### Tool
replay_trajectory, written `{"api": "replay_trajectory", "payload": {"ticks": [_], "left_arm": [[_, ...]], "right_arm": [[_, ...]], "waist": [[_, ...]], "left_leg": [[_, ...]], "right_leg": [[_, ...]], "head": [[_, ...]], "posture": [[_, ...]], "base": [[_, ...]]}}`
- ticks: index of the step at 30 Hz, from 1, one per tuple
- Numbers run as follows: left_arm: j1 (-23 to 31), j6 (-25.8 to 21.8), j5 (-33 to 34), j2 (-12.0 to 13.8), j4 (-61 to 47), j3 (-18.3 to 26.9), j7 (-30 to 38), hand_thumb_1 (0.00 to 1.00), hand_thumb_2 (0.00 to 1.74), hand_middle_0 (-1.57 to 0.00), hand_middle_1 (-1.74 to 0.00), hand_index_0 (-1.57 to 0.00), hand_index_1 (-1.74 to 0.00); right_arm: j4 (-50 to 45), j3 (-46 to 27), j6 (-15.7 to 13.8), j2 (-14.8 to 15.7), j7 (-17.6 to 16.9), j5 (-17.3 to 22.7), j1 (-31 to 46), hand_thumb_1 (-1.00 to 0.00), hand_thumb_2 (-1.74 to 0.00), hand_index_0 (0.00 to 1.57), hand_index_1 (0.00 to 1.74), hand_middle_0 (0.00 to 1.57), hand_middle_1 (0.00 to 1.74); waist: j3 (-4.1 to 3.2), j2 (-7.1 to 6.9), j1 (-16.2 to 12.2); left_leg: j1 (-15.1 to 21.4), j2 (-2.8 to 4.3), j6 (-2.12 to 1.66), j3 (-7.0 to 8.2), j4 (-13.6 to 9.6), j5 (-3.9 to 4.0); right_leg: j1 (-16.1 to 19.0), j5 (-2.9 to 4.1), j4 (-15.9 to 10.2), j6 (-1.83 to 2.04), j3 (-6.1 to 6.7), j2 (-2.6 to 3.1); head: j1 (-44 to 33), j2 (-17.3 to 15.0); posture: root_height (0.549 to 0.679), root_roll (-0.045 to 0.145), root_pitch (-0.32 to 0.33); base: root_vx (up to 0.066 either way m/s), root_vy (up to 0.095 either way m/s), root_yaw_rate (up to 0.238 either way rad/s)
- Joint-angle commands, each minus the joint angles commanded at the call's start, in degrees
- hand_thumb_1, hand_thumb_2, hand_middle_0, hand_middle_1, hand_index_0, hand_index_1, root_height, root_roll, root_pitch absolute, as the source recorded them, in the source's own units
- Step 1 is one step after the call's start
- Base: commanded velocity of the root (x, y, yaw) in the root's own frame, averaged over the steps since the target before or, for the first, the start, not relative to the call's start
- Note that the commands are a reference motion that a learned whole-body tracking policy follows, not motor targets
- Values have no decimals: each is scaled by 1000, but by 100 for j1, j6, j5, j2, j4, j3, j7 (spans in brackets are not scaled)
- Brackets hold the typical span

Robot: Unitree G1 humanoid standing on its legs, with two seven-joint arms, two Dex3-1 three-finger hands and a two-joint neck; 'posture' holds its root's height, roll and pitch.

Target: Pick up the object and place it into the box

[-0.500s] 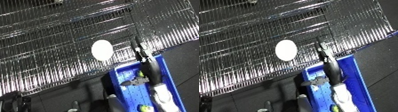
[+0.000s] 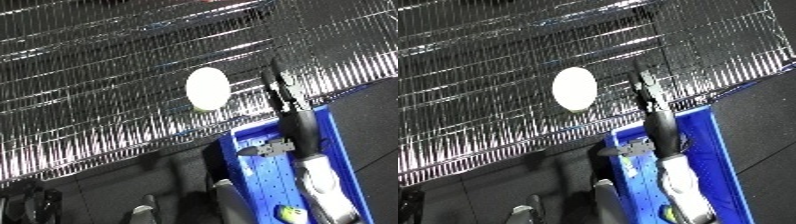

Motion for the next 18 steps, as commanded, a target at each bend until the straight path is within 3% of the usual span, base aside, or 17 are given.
{"api": "replay_trajectory", "payload": {"ticks": [9,18], "left_arm": [[-6,-27,-3,55,-112,-49,71,1000,1740,-1570,-1740,-1570,-1740],[-160,-89,14,42,-172,-191,195,1000,1740,-1570,-1740,-1570,-1740]], "right_arm": [[131,17,-24,-33,-135,-111,-168,0,0,0,0,0,0],[350,209,16,-31,-80,-88,-516,0,0,0,0,0,0]], "waist": [[0,74,-1],[0,114,21]], "left_leg": [[-452,-3,37,46,305,-70],[-688,-8,48,47,438,-161]], "right_leg": [[-514,-66,340,-18,-13,9],[-774,-110,448,-12,-19,-1]], "head": [[172,373],[303,669]], "posture": [[589,62,4],[584,58,34]], "base": [[-23,13,36],[-12,13,16]]}}
